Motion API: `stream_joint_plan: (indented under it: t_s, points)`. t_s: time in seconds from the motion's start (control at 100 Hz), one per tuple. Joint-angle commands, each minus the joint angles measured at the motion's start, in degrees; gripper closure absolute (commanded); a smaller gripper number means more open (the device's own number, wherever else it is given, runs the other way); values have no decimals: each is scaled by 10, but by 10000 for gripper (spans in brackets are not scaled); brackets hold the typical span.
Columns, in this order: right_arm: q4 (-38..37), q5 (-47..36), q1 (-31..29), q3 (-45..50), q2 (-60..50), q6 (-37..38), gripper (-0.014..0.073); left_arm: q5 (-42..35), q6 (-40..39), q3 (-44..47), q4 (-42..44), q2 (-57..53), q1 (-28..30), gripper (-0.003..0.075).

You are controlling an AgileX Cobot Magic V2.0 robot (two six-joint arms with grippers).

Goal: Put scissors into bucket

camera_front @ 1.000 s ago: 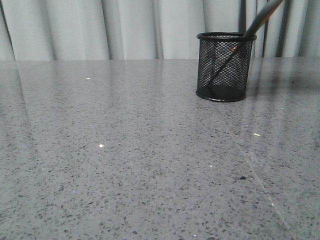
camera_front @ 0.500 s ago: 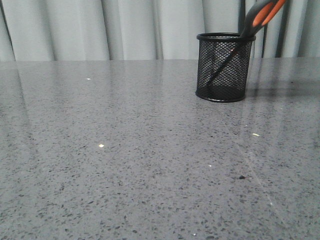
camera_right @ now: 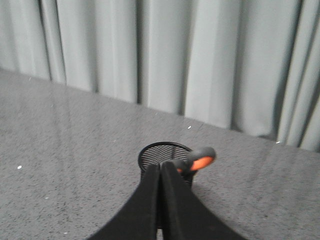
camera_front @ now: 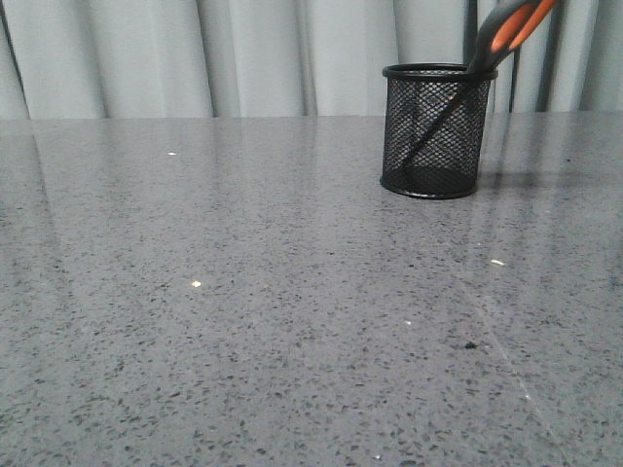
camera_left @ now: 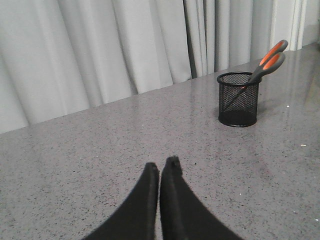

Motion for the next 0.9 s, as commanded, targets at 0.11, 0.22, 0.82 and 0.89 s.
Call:
stream_joint_plan:
  t_s: [0.11, 0.22, 0.82, 0.89]
  points:
    - [7, -82, 3, 43, -98, -6, 638, -50, -7, -13, -6, -4, 1, 740]
    - [10, -80, 3, 43, -112, -6, 638, -50, -7, -13, -6, -4, 1, 740]
    - [11, -79, 3, 44, -112, -6, 638, -50, -7, -13, -6, -4, 1, 740]
    - [11, -79, 3, 44, -112, -6, 638, -50, -7, -8, -6, -4, 1, 740]
